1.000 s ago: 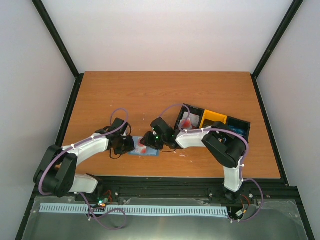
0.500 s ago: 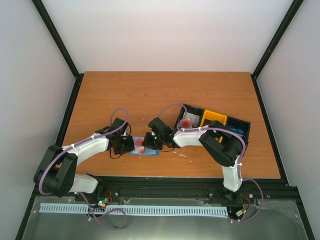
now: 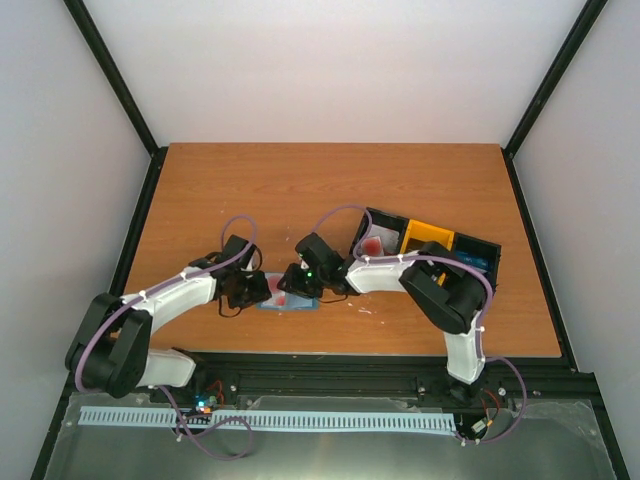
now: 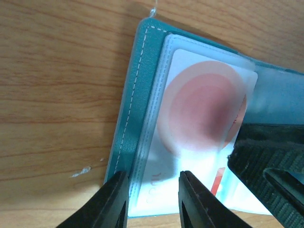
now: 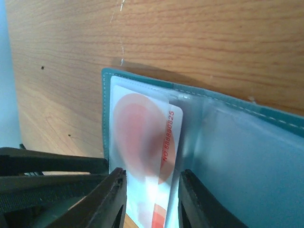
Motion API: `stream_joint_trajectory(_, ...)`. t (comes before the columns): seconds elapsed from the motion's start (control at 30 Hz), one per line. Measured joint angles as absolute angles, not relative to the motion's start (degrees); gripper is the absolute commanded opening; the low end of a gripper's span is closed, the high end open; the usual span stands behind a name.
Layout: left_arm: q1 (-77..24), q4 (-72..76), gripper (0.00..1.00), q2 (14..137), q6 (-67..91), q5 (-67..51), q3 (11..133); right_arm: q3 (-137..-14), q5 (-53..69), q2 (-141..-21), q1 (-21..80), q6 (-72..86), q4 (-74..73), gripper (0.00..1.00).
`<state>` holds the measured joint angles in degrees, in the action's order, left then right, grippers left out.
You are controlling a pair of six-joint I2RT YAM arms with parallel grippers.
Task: Put the credit cards into the card holder
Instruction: Insert the credit card into the card holder.
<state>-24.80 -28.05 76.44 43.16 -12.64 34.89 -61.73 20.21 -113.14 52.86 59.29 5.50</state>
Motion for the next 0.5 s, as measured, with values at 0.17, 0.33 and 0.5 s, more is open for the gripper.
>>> stream_joint_trajectory(0.17,-24.80,-29.28,0.33,74.17,42.94,-12.69,36.14,-63.18,15.22,-109.01,53.01,56.05,-3.90,0.41)
stream_joint_trajectory(0.33,-24.80,-29.58,0.39,71.44,42.63,-13.06,37.78,-65.60,7.84,-104.29,53.01,53.30,-14.13,0.43)
stream_joint_trajectory(0.5,-24.80,-29.43,0.39,69.04,42.59,-13.69,37.91,-67.99,2.81,-102.43,53.04,50.04,-21.80,0.46)
